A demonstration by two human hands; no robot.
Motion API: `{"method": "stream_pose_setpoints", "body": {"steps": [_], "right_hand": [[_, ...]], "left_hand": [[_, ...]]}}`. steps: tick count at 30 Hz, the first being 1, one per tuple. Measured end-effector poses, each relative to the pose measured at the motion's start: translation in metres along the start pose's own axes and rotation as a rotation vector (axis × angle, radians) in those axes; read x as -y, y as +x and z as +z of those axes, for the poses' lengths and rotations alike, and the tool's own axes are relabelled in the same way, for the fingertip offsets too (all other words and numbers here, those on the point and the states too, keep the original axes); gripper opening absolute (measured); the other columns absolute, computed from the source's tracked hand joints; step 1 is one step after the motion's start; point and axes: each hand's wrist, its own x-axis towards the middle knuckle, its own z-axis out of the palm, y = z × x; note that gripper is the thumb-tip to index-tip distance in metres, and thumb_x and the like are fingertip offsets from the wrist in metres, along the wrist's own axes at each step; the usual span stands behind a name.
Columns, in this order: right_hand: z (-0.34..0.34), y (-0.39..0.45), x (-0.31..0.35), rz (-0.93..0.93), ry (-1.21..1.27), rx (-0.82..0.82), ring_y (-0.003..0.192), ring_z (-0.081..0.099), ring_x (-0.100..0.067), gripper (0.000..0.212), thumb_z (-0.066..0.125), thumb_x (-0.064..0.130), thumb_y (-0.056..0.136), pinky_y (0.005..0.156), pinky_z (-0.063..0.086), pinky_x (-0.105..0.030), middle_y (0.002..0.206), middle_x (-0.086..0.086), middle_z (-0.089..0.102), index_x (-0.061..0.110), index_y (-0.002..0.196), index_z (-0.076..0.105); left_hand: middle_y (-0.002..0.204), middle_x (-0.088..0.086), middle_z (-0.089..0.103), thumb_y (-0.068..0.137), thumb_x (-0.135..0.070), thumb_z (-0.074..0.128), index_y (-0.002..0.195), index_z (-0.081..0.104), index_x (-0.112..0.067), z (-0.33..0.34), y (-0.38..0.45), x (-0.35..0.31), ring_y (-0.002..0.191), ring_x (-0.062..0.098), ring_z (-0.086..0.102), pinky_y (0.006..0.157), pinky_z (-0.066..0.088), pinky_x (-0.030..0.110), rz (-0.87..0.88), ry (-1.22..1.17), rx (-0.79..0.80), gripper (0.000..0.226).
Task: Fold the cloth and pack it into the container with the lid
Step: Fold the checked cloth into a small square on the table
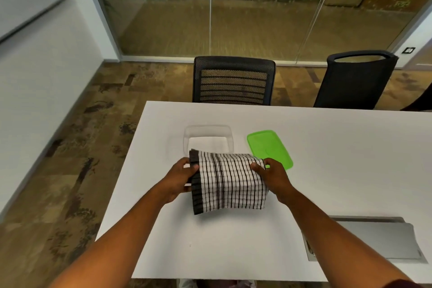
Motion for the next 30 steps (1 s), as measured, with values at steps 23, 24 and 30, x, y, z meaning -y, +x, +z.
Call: {"method": "stream_pose_setpoints", "body": {"steps": [23, 24, 30], "right_hand": [[-0.016, -0.007, 0.006, -0.135, 0.222, -0.015, 0.082, 0.066, -0.005, 0.019, 0.070, 0.005, 0.092, 0.079, 0.050, -0.016, 0.091, -0.004, 0.073, 0.016, 0.108, 0.073], [-0.017, -0.010, -0.001, -0.134, 0.193, -0.016, 0.078, 0.064, -0.004, 0.019, 0.071, 0.005, 0.091, 0.077, 0.049, -0.013, 0.084, -0.003, 0.070, 0.015, 0.106, 0.072], [-0.002, -0.041, -0.095, 0.159, -0.029, 0.107, 0.077, 0.063, -0.017, 0.014, 0.072, -0.003, 0.085, 0.069, 0.048, -0.023, 0.079, 0.001, 0.071, 0.010, 0.091, 0.072]], "left_hand": [[0.097, -0.004, 0.073, 0.081, 0.001, 0.075, 0.102, 0.068, -0.020, 0.011, 0.002, -0.009, 0.081, 0.007, 0.062, 0.072, 0.052, 0.016, 0.387, 0.277, -0.283, 0.030], [0.097, -0.006, 0.072, 0.080, 0.002, 0.076, 0.101, 0.068, -0.019, 0.012, 0.000, -0.003, 0.078, 0.006, 0.060, 0.070, 0.052, 0.013, 0.395, 0.302, -0.292, 0.031], [0.092, -0.003, 0.070, 0.081, 0.001, 0.073, 0.095, 0.071, -0.020, 0.014, -0.006, 0.097, 0.079, 0.016, 0.062, 0.073, 0.049, 0.018, 0.092, 0.422, -0.259, 0.025]]}}
